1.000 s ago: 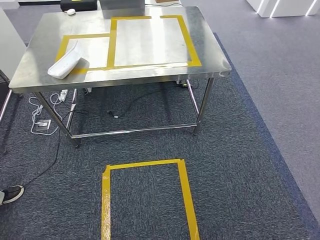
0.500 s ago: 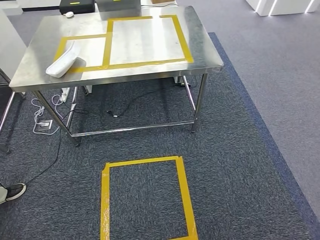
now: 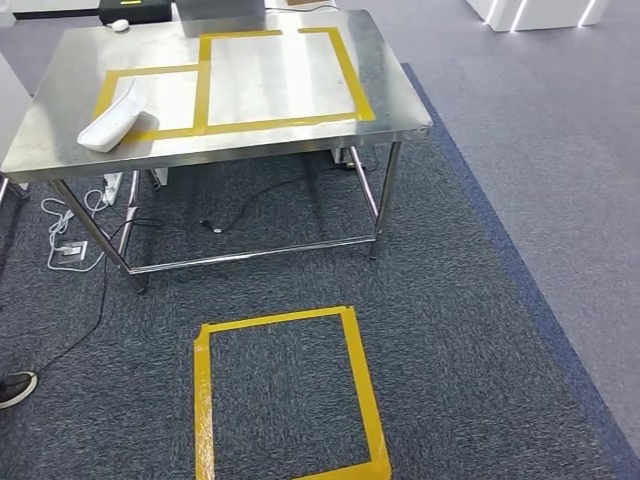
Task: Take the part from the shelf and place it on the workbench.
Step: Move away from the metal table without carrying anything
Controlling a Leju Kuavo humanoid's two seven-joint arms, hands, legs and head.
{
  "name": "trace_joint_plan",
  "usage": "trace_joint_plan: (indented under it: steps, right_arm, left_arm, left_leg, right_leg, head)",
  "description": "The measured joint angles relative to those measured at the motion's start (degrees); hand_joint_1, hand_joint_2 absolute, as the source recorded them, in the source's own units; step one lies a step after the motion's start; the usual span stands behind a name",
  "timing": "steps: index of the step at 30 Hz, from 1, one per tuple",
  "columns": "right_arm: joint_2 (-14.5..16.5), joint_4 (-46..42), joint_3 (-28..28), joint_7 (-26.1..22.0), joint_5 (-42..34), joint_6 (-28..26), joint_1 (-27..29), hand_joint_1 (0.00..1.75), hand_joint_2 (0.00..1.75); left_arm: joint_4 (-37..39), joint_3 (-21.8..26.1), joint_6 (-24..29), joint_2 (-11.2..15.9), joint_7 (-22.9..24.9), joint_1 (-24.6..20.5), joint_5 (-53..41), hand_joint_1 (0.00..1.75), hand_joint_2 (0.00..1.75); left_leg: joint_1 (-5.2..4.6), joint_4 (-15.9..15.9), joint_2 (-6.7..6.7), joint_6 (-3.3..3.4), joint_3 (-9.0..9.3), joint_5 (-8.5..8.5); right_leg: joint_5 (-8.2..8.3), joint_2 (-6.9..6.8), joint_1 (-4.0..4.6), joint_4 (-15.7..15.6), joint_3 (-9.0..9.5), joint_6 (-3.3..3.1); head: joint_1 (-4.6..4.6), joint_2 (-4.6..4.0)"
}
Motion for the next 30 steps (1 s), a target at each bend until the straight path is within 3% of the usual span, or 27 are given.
trace_joint_plan:
  steps: [2,4,5,7,9,10,11,12,13,15,16,18,19,20,21,22,24,26,27,28,30]
  right_arm:
    - [-0.05,-0.07,0.0,0.03,-0.15,0.07,-0.26,0.0,0.0]
    - [-0.05,-0.11,0.02,0.13,-0.38,0.23,-0.27,0.0,0.0]
    - [-0.05,-0.11,0.03,0.2,-0.49,0.34,-0.18,0.0,0.0]
    - [-0.11,-0.1,0.04,0.37,-0.62,0.59,-0.13,0.0,0.0]
    - [-0.15,-0.1,0.05,0.45,-0.65,0.86,-0.26,0.0,0.0]
    - [-0.14,-0.1,0.07,0.45,-0.64,0.98,-0.3,0.0,0.0]
    - [-0.14,-0.1,0.1,0.47,-0.64,1.07,-0.28,0.0,0.0]
    - [-0.14,-0.1,0.13,0.51,-0.64,1.12,-0.22,0.0,0.0]
    - [-0.14,-0.1,0.15,0.58,-0.64,1.13,-0.17,0.0,0.0]
    - [-0.11,-0.1,0.24,0.72,-0.66,1.15,-0.24,0.0,0.0]
    - [-0.09,-0.1,0.33,0.75,-0.66,1.17,-0.37,0.0,0.0]
    - [-0.03,-0.1,0.52,0.78,-0.66,1.25,-0.59,0.0,0.0]
    - [-0.03,-0.1,0.6,0.79,-0.67,1.27,-0.57,0.0,0.0]
    - [-0.03,-0.1,0.66,0.81,-0.68,1.28,-0.44,0.0,0.0]
    - [-0.04,-0.1,0.73,0.87,-0.71,1.28,-0.32,0.0,0.0]
    - [-0.04,-0.1,0.8,0.93,-0.74,1.3,-0.3,0.0,0.0]
    - [-0.05,-0.09,0.95,1.14,-0.79,1.51,-0.56,0.0,0.0]
    - [-0.05,-0.08,1.2,1.64,-0.69,2.12,-0.77,0.0,0.0]
    - [-0.05,-0.07,1.42,2.11,-0.62,2.47,-0.74,0.0,0.0]
    - [-0.05,-0.02,1.68,2.57,-0.57,2.72,-0.68,0.0,0.0]
    - [-0.05,0.13,2.17,3.24,-0.66,2.85,-0.65,0.0,0.0]
  left_arm:
    - [0.05,-0.04,-0.06,-0.08,0.01,-0.06,-0.05,0.0,0.0]
    - [0.09,-0.1,-0.18,-0.12,0.03,-0.12,-0.08,0.0,0.0]
    - [0.1,-0.17,-0.25,-0.12,0.06,-0.16,-0.08,0.0,0.0]
    - [0.13,-0.34,-0.32,-0.11,0.14,-0.14,-0.08,0.0,0.0]
    - [0.19,-0.48,-0.44,-0.13,0.26,-0.03,-0.08,0.0,0.0]
    - [0.23,-0.52,-0.49,-0.15,0.3,0.04,-0.08,0.0,0.0]
    - [0.26,-0.57,-0.53,-0.18,0.34,0.1,-0.08,0.0,0.0]
    - [0.28,-0.63,-0.55,-0.2,0.37,0.13,-0.08,0.0,0.0]
    - [0.29,-0.68,-0.56,-0.19,0.4,0.13,-0.08,0.0,0.0]
    - [0.33,-0.74,-0.56,-0.1,0.48,0.12,-0.08,0.0,0.0]
    - [0.38,-0.76,-0.57,-0.07,0.51,0.11,-0.08,0.0,0.0]
    - [0.48,-0.8,-0.67,-0.02,0.62,0.08,-0.09,0.0,0.0]
    - [0.49,-0.83,-0.72,-0.05,0.68,0.04,-0.09,0.0,0.0]
    - [0.49,-0.85,-0.78,-0.11,0.74,-0.03,-0.09,0.0,0.0]
    - [0.49,-0.86,-0.8,-0.15,0.79,-0.09,-0.08,0.0,0.0]
    - [0.49,-0.88,-0.83,-0.17,0.81,-0.1,-0.08,0.0,0.0]
    - [0.53,-0.9,-0.85,-0.16,0.89,0.07,0.0,0.0,0.0]
    - [0.6,-0.9,-0.62,-0.2,0.91,0.42,0.32,0.0,0.0]
    - [0.61,-0.9,-0.37,-0.25,0.88,0.57,0.56,0.0,0.0]
    - [0.61,-0.89,-0.08,-0.29,0.91,0.69,0.8,0.0,0.0]
    - [0.57,-0.89,0.36,-0.32,1.24,0.94,1.24,0.0,0.0]
  left_leg:
    - [-0.28,0.36,0.85,-0.61,0.08,-0.18]
    - [-0.31,0.38,1.79,-1.2,0.21,-0.2]
    - [-0.21,0.62,1.6,-1.55,0.2,-0.51]
    - [0.05,3.7,-0.65,-2.22,-0.91,-3.07]
    - [0.24,11.24,-3.3,-2.56,-3.91,-7.5]
    - [0.26,14.97,-3.77,-2.58,-5.41,-9.07]
    - [0.26,17.16,-3.96,-2.5,-6.25,-9.54]
    - [0.24,17.04,-4.09,-2.32,-6.1,-8.73]
    - [0.22,14.74,-4.37,-2.06,-5.02,-6.95]
    - [0.22,6.65,-6.9,-1.21,-1.48,-2.7]
    - [0.25,3.36,-8.33,-0.87,-0.16,-1.51]
    - [0.15,0.77,-9.71,-0.49,0.72,-1.13]
    - [0.08,0.43,-9.08,-0.41,0.73,-1.0]
    - [0.11,0.15,-8.29,-0.28,0.78,-0.78]
    - [0.2,-0.26,-7.52,-0.06,0.86,-0.53]
    - [0.32,-0.67,-6.69,0.14,0.93,-0.29]
    - [0.37,-0.98,-4.82,0.38,0.84,-0.14]
    - [0.33,-0.94,-2.79,0.36,0.64,-0.15]
    - [0.34,-0.91,-1.9,0.31,0.59,-0.18]
    - [0.36,-0.87,-1.15,0.22,0.61,-0.23]
    - [0.34,-0.61,0.17,-0.19,0.76,-0.5]
  right_leg:
    - [0.79,-1.39,0.23,-3.89,1.54,-0.78]
    - [0.93,-0.42,0.42,-3.93,1.18,-1.72]
    - [1.14,0.1,0.35,-4.0,1.23,-2.09]
    - [1.74,1.24,0.13,-4.16,1.24,-2.89]
    - [2.2,2.58,0.14,-4.1,0.91,-3.36]
    - [2.34,3.36,0.23,-4.07,0.71,-3.44]
    - [2.44,4.17,0.33,-4.03,0.59,-3.46]
    - [2.51,4.99,0.41,-3.99,0.53,-3.44]
    - [2.57,5.82,0.49,-3.93,0.53,-3.39]
    - [2.67,7.4,0.64,-3.77,0.45,-3.21]
    - [2.75,8.19,0.64,-3.64,0.23,-3.01]
    - [3.09,9.65,0.39,-3.52,-0.49,-2.32]
    - [3.3,10.43,0.21,-3.56,-0.98,-1.88]
    - [3.31,10.31,0.1,-3.44,-1.37,-1.55]
    - [2.83,9.23,0.11,-2.83,-1.92,-1.25]
    - [1.68,7.55,0.17,-1.25,-2.86,-0.98]
    - [-2.21,4.06,0.09,5.41,-6.02,-0.39]
    - [-4.81,3.14,-0.23,11.95,-8.9,0.27]
    - [-4.59,2.94,-0.4,12.55,-8.92,0.53]
    - [-3.32,2.63,-0.55,10.66,-7.64,0.69]
    - [-0.07,0.73,-0.65,2.44,-2.76,0.64]
  head:
    - [-0.03,0.0]
    - [-0.09,0.0]
    - [-0.13,0.0]
    - [-0.35,0.0]
    - [-0.57,0.0]
    - [-0.59,0.0]
    - [-0.59,0.0]
    - [-0.6,0.0]
    - [-0.6,0.0]
    - [-0.56,0.0]
    - [-0.55,0.0]
    - [-0.51,0.0]
    - [-0.53,0.0]
    - [-0.53,0.0]
    - [-0.44,0.0]
    - [-0.24,0.0]
    - [0.15,0.0]
    - [0.27,0.0]
    - [0.27,0.0]
    - [0.28,0.0]
    - [0.3,0.0]
